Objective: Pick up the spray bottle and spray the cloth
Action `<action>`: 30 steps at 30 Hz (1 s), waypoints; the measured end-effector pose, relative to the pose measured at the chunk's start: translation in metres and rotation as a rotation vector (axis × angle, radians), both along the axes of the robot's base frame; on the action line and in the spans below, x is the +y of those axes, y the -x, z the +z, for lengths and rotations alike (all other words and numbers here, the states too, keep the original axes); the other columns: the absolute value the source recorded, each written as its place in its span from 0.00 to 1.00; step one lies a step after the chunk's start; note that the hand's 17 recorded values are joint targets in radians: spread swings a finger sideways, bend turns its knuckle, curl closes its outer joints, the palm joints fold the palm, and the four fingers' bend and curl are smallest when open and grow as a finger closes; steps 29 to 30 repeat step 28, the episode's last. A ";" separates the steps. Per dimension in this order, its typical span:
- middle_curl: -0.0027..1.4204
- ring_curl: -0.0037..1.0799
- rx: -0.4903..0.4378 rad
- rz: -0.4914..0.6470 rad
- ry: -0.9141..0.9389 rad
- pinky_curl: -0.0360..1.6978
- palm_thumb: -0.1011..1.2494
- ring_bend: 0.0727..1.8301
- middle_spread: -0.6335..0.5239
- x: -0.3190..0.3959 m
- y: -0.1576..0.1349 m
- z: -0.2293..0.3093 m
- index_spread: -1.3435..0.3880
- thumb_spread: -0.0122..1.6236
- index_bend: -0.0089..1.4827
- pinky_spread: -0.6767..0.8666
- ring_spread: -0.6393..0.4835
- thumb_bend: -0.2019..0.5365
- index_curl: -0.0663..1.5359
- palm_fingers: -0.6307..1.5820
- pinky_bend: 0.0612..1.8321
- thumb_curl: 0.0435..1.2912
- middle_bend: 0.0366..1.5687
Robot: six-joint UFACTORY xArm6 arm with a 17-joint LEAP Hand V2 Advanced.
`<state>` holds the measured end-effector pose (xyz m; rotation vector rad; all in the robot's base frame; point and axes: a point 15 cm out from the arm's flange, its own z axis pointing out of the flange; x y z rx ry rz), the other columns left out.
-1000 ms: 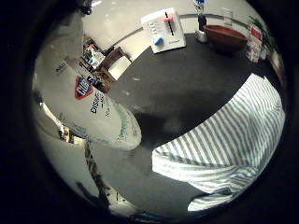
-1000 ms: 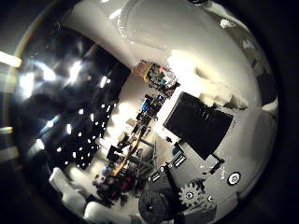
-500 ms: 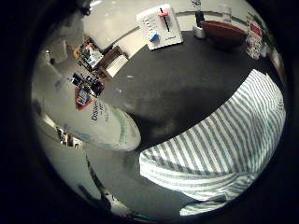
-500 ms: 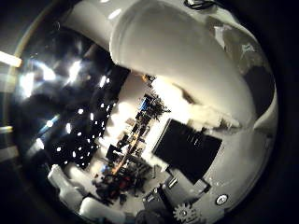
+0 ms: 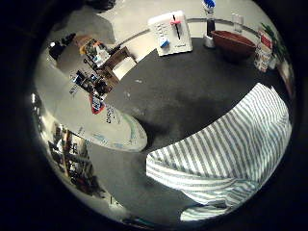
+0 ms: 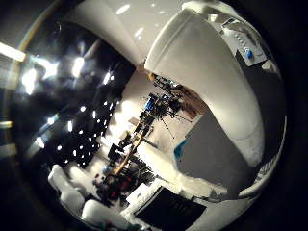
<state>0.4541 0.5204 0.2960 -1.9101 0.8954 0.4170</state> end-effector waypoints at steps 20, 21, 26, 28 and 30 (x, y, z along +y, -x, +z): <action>0.24 0.12 -0.103 -0.055 0.171 0.15 0.35 0.33 0.38 -0.058 -0.026 0.056 0.48 0.59 0.23 0.82 0.69 0.23 0.29 0.47 0.57 0.26 0.17; 0.24 0.12 -0.116 -0.064 0.171 0.14 0.35 0.32 0.38 -0.062 -0.029 0.062 0.48 0.59 0.22 0.82 0.69 0.23 0.28 0.47 0.56 0.26 0.16; 0.24 0.11 -0.133 -0.076 0.210 0.12 0.35 0.31 0.38 -0.081 -0.027 0.062 0.48 0.59 0.20 0.82 0.70 0.23 0.28 0.48 0.56 0.26 0.14; 0.24 0.10 -0.136 -0.088 0.234 0.11 0.35 0.30 0.38 -0.089 -0.029 0.061 0.48 0.59 0.19 0.82 0.70 0.23 0.28 0.48 0.56 0.26 0.13; 0.24 0.10 -0.136 -0.088 0.234 0.11 0.35 0.30 0.38 -0.089 -0.029 0.061 0.48 0.59 0.19 0.82 0.70 0.23 0.28 0.48 0.56 0.26 0.13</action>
